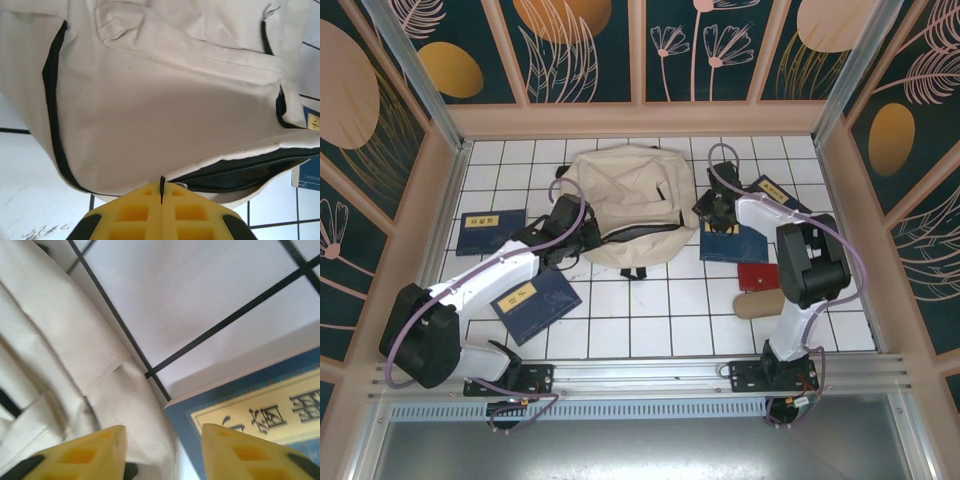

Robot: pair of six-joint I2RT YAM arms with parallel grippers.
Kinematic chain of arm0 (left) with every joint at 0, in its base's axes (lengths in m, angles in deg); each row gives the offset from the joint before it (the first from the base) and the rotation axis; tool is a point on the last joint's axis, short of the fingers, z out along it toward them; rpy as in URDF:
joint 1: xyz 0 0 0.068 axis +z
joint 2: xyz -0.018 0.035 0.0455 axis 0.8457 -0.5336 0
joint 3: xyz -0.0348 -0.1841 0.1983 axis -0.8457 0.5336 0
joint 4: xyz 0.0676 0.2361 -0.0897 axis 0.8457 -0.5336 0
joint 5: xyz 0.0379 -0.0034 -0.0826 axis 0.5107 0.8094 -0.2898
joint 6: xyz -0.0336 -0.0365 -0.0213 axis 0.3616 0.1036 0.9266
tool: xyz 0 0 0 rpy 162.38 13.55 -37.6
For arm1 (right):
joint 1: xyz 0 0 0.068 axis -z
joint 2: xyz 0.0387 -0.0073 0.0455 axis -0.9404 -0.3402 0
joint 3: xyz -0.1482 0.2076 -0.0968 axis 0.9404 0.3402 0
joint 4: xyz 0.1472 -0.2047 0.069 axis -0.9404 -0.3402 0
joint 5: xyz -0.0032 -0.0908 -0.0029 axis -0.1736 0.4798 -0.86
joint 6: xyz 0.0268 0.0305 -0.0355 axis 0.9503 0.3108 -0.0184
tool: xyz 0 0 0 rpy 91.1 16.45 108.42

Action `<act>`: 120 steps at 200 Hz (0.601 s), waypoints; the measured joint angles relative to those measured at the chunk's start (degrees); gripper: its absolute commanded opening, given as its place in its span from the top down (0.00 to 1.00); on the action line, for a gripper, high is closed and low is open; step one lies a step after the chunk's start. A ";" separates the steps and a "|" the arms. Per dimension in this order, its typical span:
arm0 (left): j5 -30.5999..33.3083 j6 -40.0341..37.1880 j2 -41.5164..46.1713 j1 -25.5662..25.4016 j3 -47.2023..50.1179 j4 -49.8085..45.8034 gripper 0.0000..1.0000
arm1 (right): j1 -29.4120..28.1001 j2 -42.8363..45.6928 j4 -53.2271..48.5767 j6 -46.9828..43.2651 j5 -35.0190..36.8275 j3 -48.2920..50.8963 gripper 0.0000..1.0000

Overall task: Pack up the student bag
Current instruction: Unzip the student bag at the top-center of the table.

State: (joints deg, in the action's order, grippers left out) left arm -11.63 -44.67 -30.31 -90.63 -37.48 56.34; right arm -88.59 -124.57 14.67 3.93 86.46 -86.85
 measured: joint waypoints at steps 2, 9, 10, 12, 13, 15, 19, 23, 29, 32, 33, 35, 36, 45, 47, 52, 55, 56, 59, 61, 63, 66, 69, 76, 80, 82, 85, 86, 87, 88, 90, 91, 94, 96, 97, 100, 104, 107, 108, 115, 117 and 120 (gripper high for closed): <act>-0.11 -0.17 0.00 0.00 -0.02 0.13 1.00 | -0.04 0.44 -0.13 -0.09 0.04 0.00 0.45; -0.55 -0.59 -0.02 0.00 -0.02 0.50 1.00 | -0.28 2.23 -0.44 -1.31 -0.04 0.00 0.44; -0.61 -0.59 -0.02 0.00 -0.02 0.52 1.00 | -0.33 2.49 -0.46 -1.42 -0.07 0.00 0.44; -0.72 -0.76 -0.02 0.00 -0.02 0.66 1.00 | -0.42 3.06 -0.48 -1.86 -0.13 0.02 0.44; -0.81 -0.79 -0.02 0.00 -0.02 0.70 1.00 | -0.44 3.30 -0.50 -1.99 -0.17 0.02 0.44; -0.92 -0.92 -0.02 0.00 -0.02 0.79 1.00 | -0.63 4.22 -0.52 -2.05 -0.52 0.02 0.43; -1.09 -1.11 -0.04 0.00 -0.04 0.96 1.00 | -0.79 5.25 -0.52 -2.56 -0.81 0.04 0.43; -1.29 -1.27 -0.11 0.00 -0.07 1.22 1.00 | -1.11 6.69 -0.46 -2.69 -1.44 0.04 0.43; -1.49 -1.49 -0.22 0.00 -0.13 1.57 1.00 | -1.53 8.55 -0.42 -3.02 -2.29 0.04 0.43; -1.55 -1.66 -0.31 0.00 -0.17 1.66 1.00 | -1.79 9.29 -0.35 -3.10 -2.82 0.04 0.43; -1.57 -1.68 -0.35 0.00 -0.20 1.70 1.00 | -1.86 9.53 -0.33 -3.08 -2.99 0.04 0.43; -1.57 -1.68 -0.39 0.00 -0.24 1.84 1.00 | -2.12 10.19 -0.28 -2.99 -3.63 0.04 0.43; -1.64 -1.70 -0.46 0.00 -0.26 1.88 1.00 | -2.23 10.38 -0.26 -3.02 -3.82 0.04 0.43; -2.10 -2.08 -0.85 0.00 -0.52 2.29 1.00 | -3.32 12.17 0.07 -2.80 -5.81 0.04 0.43; -2.19 -2.10 -0.96 0.00 -0.59 2.43 1.00 | -3.69 12.55 0.13 -2.64 -6.43 0.04 0.43; -2.40 -2.25 -1.16 0.00 -0.70 2.64 1.00 | -4.57 13.05 0.22 -2.12 -7.58 0.02 0.43; -2.43 -2.29 -1.25 0.00 -0.72 2.75 1.00 | -5.14 13.20 0.24 -1.68 -8.31 0.00 0.43; -2.43 -2.29 -1.29 0.00 -0.72 2.78 1.00 | -5.31 13.22 0.24 -1.53 -8.48 0.00 0.43; -2.49 -2.32 -1.33 0.00 -0.74 2.86 1.00 | -5.79 13.27 0.22 -1.16 -9.05 -0.02 0.43; -2.60 -2.38 -1.36 0.00 -0.76 2.89 1.00 | -6.14 13.27 0.24 -1.01 -9.40 -0.02 0.43; -2.62 -2.47 -1.42 0.00 -0.79 2.89 1.00 | -6.56 13.25 0.24 -0.66 -9.97 -0.02 0.43; -2.64 -2.47 -1.42 0.00 -0.81 2.89 1.00 | -7.21 13.14 0.17 0.13 -10.60 -0.02 0.43; -2.82 -2.56 -1.42 0.00 -0.81 2.93 1.00 | -7.96 12.98 0.00 1.18 -11.15 -0.02 0.43; -2.89 -2.69 -1.42 0.00 -0.81 2.95 1.00 | -9.11 12.68 -0.26 2.97 -11.96 -0.02 0.43; -2.99 -2.73 -1.42 0.00 -0.83 2.97 1.00 | -9.94 12.44 -0.26 4.83 -12.79 0.02 0.42; -3.02 -2.73 -1.42 0.00 -0.83 3.04 1.00 | -10.32 12.33 -0.26 5.33 -13.03 0.09 0.42; -3.08 -2.78 -1.42 0.00 -0.83 3.10 1.00 | -10.80 12.17 -0.24 6.27 -13.55 0.13 0.42; -3.08 -2.80 -1.42 0.00 -0.83 3.13 1.00 | -10.97 12.13 -0.20 6.69 -13.73 0.20 0.42; -3.08 -2.84 -1.42 0.00 -0.83 3.15 1.00 | -11.30 12.13 -0.02 7.48 -13.94 0.33 0.42; -3.08 -2.86 -1.42 0.00 -0.83 3.17 1.00 | -11.47 12.13 0.07 7.78 -14.08 0.39 0.42; -3.10 -2.89 -1.42 0.00 -0.83 3.21 1.00 | -11.87 12.11 0.35 8.46 -14.49 0.63 0.41; -3.13 -2.91 -1.42 0.00 -0.83 3.26 1.00 | -12.02 12.11 0.46 8.87 -14.64 0.76 0.41; -3.26 -2.95 -1.42 0.00 -0.83 3.28 1.00 | -12.50 12.11 0.92 10.16 -15.13 1.16 0.41; -3.32 -2.99 -1.42 0.00 -0.83 3.30 1.00 | -12.90 12.13 1.38 11.02 -15.50 1.60 0.41; -3.34 -3.04 -1.42 0.00 -0.83 3.32 1.00 | -13.03 12.15 1.49 11.39 -15.65 1.75 0.41; -3.39 -3.13 -1.42 0.00 -0.83 3.34 1.00 | -13.57 12.20 2.21 12.94 -16.20 2.36 0.40; -3.48 -3.17 -1.42 0.00 -0.83 3.34 1.00 | -14.19 12.28 3.13 14.51 -16.81 3.17 0.40; -3.50 -3.28 -1.42 0.00 -0.83 3.37 1.00 | -14.69 12.28 3.91 15.93 -17.27 3.80 0.40; -3.52 -3.32 -1.42 0.00 -0.83 3.37 1.00 | -14.80 12.28 4.07 16.26 -17.42 3.98 0.40; -3.56 -3.41 -1.42 0.00 -0.83 3.37 1.00 | -15.65 12.26 5.20 18.78 -18.25 5.20 0.39; -3.65 -3.50 -1.42 0.00 -0.83 3.37 1.00 | -15.80 12.26 5.38 19.23 -18.45 5.44 0.39; -3.69 -3.56 -1.42 0.00 -0.83 3.37 1.00 | -16.09 12.26 5.60 20.46 -18.69 5.81 0.39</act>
State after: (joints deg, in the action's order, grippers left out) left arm -15.33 -48.23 -31.73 -90.63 -38.31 59.71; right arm -104.68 -112.31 20.26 24.38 67.77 -81.03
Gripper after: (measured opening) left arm 0.049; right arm 0.603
